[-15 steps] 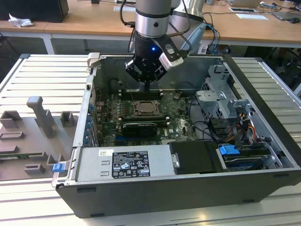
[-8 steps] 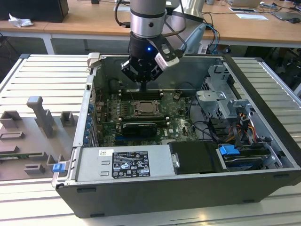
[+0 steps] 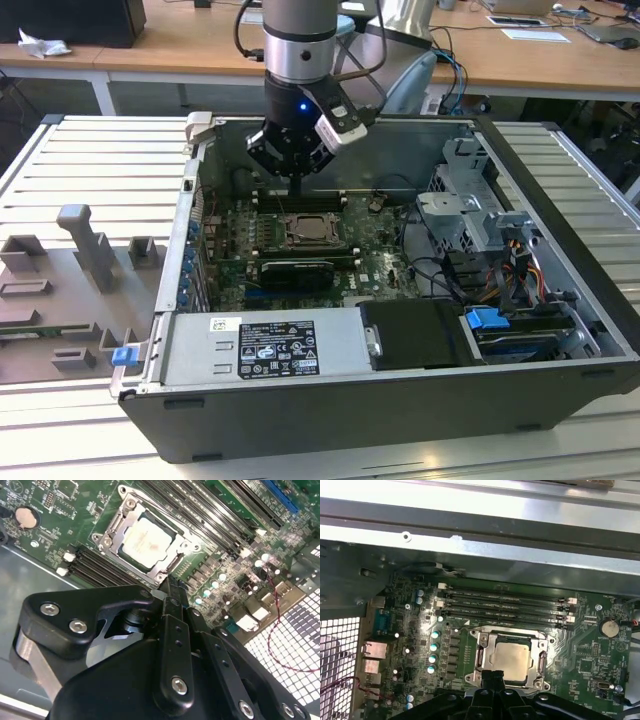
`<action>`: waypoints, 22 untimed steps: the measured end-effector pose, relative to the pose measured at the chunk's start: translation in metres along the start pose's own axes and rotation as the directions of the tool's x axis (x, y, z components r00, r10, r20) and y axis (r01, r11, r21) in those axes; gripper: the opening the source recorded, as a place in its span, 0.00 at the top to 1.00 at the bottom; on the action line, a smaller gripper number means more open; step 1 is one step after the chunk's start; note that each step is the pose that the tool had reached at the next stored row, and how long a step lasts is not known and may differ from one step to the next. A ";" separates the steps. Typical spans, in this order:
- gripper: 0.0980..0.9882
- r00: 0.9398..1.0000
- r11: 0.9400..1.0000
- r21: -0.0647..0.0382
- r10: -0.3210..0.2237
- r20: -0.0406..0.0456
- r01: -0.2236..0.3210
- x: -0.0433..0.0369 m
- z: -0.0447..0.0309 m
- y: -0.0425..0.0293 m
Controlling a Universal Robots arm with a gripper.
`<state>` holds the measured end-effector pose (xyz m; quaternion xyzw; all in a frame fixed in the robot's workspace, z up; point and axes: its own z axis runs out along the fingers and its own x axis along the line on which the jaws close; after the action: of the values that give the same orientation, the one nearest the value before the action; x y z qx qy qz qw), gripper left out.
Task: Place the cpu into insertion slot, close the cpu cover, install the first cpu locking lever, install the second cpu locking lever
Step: 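Install the first cpu locking lever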
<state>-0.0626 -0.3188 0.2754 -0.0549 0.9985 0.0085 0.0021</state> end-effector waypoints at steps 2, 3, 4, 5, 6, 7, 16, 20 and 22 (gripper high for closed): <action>0.99 1.000 1.000 0.000 0.000 0.003 0.000 0.0023 0.0003 0.0003; 0.99 1.000 1.000 0.000 0.000 0.004 0.000 0.0029 0.0003 0.0003; 0.99 1.000 1.000 0.001 0.000 0.005 0.000 0.0039 0.0004 0.0004; 0.99 1.000 1.000 0.001 0.000 0.006 0.000 0.0044 0.0005 0.0005; 0.99 1.000 1.000 0.001 0.000 0.007 0.000 0.0056 0.0006 0.0006; 0.99 1.000 1.000 0.001 0.000 0.008 0.000 0.0062 0.0006 0.0007; 0.99 1.000 1.000 0.001 0.000 0.013 0.000 0.0137 0.0013 0.0015; 0.99 1.000 1.000 0.002 0.000 0.017 0.000 0.0201 0.0021 0.0024; 0.99 1.000 1.000 0.002 0.000 0.018 0.000 0.0224 0.0032 0.0027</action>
<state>-0.0852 -0.3185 0.2721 -0.0550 0.9984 0.0080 0.0112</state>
